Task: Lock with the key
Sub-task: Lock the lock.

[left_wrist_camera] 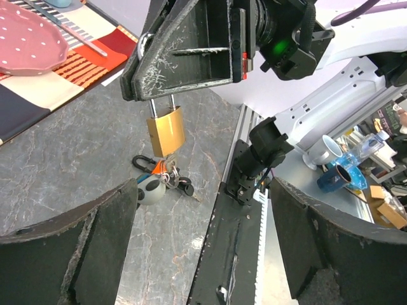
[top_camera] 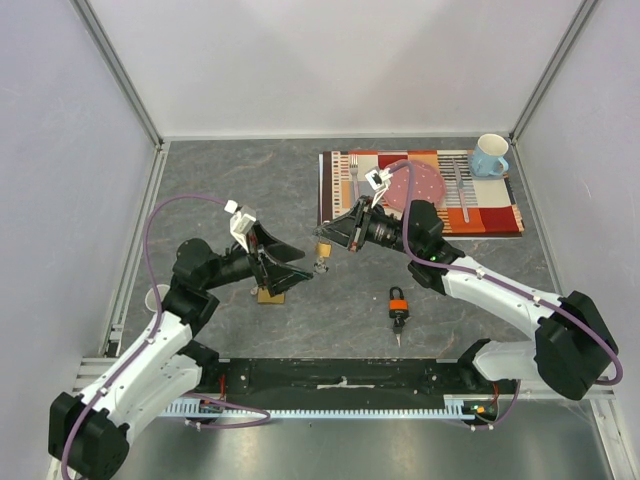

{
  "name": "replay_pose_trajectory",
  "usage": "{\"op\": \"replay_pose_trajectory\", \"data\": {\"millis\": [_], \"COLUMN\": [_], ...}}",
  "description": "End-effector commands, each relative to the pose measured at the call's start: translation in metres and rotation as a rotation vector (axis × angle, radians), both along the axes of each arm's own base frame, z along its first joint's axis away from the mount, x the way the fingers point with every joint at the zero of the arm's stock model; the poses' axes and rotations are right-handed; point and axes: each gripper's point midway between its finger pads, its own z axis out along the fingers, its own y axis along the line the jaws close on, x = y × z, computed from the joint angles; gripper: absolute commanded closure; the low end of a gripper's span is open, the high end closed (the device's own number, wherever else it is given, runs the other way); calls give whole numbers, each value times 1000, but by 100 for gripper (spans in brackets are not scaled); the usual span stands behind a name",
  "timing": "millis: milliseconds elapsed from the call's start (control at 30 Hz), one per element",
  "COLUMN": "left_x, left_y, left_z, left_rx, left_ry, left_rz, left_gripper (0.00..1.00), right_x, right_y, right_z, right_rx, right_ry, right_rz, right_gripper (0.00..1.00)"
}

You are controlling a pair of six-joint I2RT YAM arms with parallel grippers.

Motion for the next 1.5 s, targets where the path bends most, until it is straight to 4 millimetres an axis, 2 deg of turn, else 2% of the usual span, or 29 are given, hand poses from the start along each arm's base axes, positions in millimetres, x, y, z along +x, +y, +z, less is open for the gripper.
{"op": "replay_pose_trajectory", "data": {"millis": [0, 233, 367, 600, 1000, 1100, 1367, 1400, 1467], "left_x": [4, 5, 2, -2, -6, -7, -9, -9, -11], "left_y": [-3, -13, -18, -26, -39, -41, -41, -41, -40], "left_z": [4, -6, -1, -12, -33, -37, -41, -41, -40], "left_rx": [-3, -11, -36, -27, 10, 15, 21, 21, 20], "left_ry": [-100, -93, -111, -78, -22, -13, 7, 5, 4], "left_rz": [-21, -99, -151, -187, -218, -224, -227, -227, -229], "left_gripper": [10, 10, 11, 12, 27, 34, 71, 81, 88], "right_x": [-10, -16, -17, -18, -14, -12, -12, -12, -12], "right_y": [-1, 1, 0, 3, 5, 4, 3, 3, 3], "right_z": [35, 40, 39, 38, 36, 35, 33, 33, 33], "right_rx": [89, 117, 125, 148, 154, 154, 152, 151, 150], "right_ry": [-72, -64, -62, -53, -42, -42, -37, -36, -37], "right_rz": [43, 79, 82, 95, 90, 83, 78, 79, 79], "right_gripper": [100, 100, 100, 100, 100, 100, 100, 100, 100]}}
